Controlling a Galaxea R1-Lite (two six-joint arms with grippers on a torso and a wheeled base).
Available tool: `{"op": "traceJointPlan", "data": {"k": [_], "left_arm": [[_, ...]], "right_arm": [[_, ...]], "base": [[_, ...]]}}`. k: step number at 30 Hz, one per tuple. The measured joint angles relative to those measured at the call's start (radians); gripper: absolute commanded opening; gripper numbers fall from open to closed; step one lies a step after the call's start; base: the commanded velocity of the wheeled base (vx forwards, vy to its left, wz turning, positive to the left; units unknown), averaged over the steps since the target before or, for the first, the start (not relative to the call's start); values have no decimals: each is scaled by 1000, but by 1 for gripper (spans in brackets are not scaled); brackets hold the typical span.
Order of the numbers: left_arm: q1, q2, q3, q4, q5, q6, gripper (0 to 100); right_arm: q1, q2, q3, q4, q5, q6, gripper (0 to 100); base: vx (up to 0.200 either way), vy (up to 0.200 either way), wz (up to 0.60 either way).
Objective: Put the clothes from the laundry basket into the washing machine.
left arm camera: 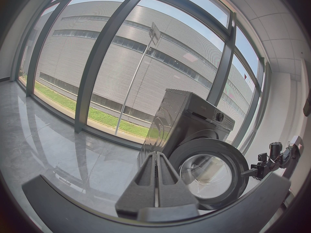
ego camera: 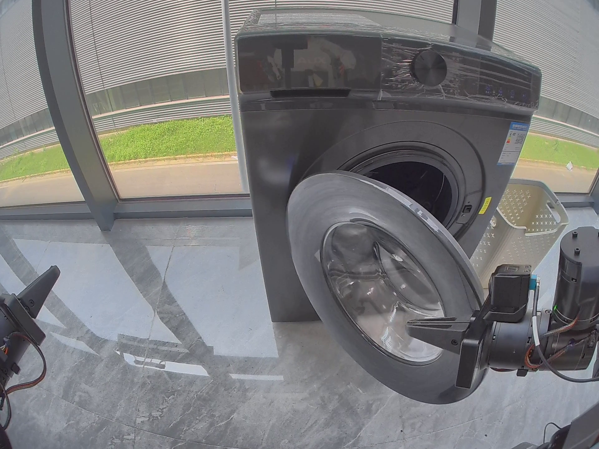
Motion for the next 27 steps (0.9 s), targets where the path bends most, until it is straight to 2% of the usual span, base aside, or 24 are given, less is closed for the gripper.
{"op": "traceJointPlan", "data": {"k": [4, 13, 17, 23, 27], "left_arm": [[0, 0, 0, -1, 0, 0, 0], [0, 1, -2, -4, 2, 1, 0], [0, 1, -2, -4, 1, 1, 0], [0, 1, -2, -4, 1, 1, 0], [0, 0, -1, -4, 1, 1, 0]], "right_arm": [[-48, 1, -3, 0, 7, 0, 0], [-215, 27, -33, -12, 50, 0, 0], [-264, 49, -46, -21, 61, 2, 0], [-331, 114, -76, -96, 81, 1, 0], [-390, 196, -145, -176, 82, -9, 0]], "base": [[0, -200, 0], [0, 0, 0], [0, 0, 0], [0, 0, 0], [0, 0, 0]]}}
